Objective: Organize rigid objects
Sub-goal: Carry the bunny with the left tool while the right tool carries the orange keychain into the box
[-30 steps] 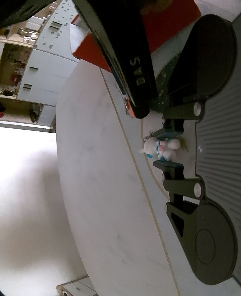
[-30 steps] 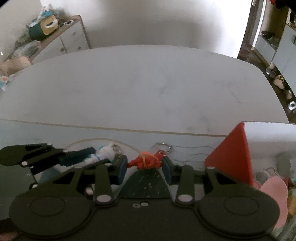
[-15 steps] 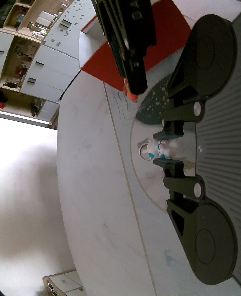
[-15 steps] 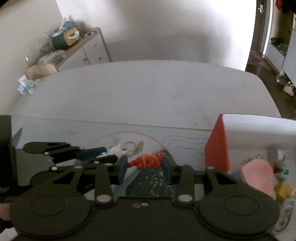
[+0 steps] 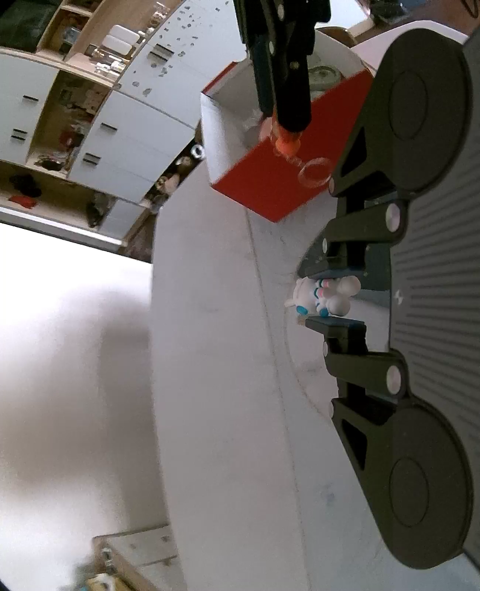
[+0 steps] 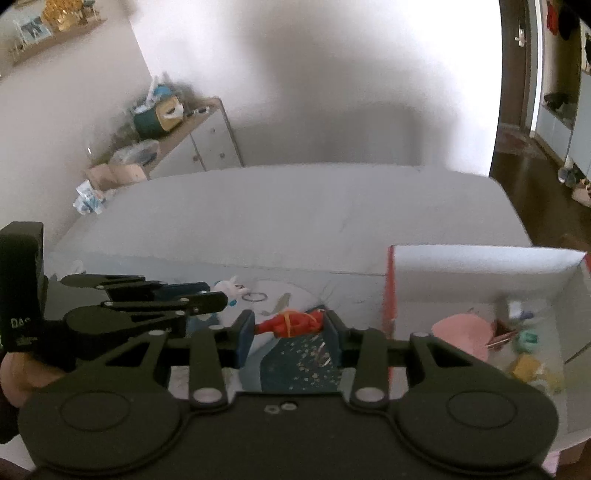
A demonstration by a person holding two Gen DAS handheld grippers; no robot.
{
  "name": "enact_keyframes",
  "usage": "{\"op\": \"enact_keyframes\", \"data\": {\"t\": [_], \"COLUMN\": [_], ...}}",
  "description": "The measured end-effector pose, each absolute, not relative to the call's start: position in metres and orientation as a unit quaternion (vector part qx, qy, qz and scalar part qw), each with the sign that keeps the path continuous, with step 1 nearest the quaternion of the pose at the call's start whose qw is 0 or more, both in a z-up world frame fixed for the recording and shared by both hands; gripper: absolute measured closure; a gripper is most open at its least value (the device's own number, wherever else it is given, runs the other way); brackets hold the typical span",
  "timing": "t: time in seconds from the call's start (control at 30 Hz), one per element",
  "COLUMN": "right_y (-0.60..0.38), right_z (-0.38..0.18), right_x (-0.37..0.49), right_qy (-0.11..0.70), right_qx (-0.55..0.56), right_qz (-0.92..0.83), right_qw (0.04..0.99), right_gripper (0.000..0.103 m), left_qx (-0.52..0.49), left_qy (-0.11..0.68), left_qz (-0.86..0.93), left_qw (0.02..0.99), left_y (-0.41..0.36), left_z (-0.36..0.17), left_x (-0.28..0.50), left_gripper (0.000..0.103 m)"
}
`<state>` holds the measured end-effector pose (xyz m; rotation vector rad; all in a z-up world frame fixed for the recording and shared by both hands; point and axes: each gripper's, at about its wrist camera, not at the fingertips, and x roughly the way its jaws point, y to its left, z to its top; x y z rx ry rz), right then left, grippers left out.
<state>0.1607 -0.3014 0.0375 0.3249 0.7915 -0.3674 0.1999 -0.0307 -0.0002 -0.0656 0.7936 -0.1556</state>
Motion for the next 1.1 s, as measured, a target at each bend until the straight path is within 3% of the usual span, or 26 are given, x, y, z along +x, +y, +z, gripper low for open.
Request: {"op": "enact_keyframes", "data": {"t": [0.67,1.1], "right_y": [-0.381,-0.435], "right_z": [0.07,0.038], "right_x": [0.056,0.021], "right_qy": [0.332,0.357], "right_qx": [0.156,0.17], "right_qz": [-0.192,-0.214], "right_qw": [0.911,0.893], "right_gripper": [0.064,0.064], "left_qx": [-0.021,0.006], "left_qy": [0.357,0.392], "left_qz": [-0.105,-0.139], "left_qw": [0.928,0.909], "left_y": [-0.159,-0.257], "left_z": [0.063,0.036], "left_x": [0.209,0.239], "left_gripper": [0.082,0.082]}}
